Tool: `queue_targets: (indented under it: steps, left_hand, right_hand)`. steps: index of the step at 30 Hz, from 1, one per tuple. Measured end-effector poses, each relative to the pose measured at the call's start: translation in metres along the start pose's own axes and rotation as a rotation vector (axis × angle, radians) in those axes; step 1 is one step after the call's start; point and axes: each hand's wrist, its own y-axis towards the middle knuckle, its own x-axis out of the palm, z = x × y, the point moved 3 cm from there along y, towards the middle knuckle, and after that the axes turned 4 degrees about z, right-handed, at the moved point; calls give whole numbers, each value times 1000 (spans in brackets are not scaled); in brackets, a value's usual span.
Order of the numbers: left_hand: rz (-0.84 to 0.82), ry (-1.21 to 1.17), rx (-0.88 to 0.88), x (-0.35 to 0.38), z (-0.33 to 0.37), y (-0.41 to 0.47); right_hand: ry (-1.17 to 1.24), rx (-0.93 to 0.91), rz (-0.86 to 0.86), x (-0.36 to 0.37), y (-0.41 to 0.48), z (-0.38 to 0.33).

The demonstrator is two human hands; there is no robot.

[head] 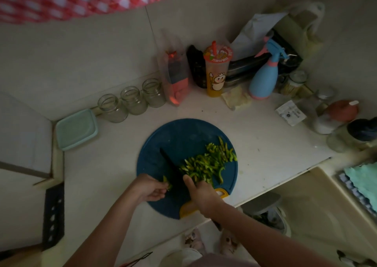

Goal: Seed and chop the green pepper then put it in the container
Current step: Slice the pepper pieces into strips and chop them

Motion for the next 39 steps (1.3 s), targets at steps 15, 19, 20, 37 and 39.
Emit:
queue_targets:
  steps: [15,19,20,37,39]
  left_hand:
    - [-32,-11,-75,-4,-3,0]
    - [-33,-5,-86,-4,-1,2]
    - [-35,-7,-90,-4,-1,2]
    - [-37,50,-119,-4,2,4]
    - [-33,54,-114,-5,1,6]
  right_hand:
    - [-15,-77,-115,9,-15,6]
    - [-114,-135,-47,10,-10,9]
    - [-116,-144,-58,10,-9,10]
    - [-258,-163,-26,24,-14,11]
    - [-194,-129,-54,25,-13,9]
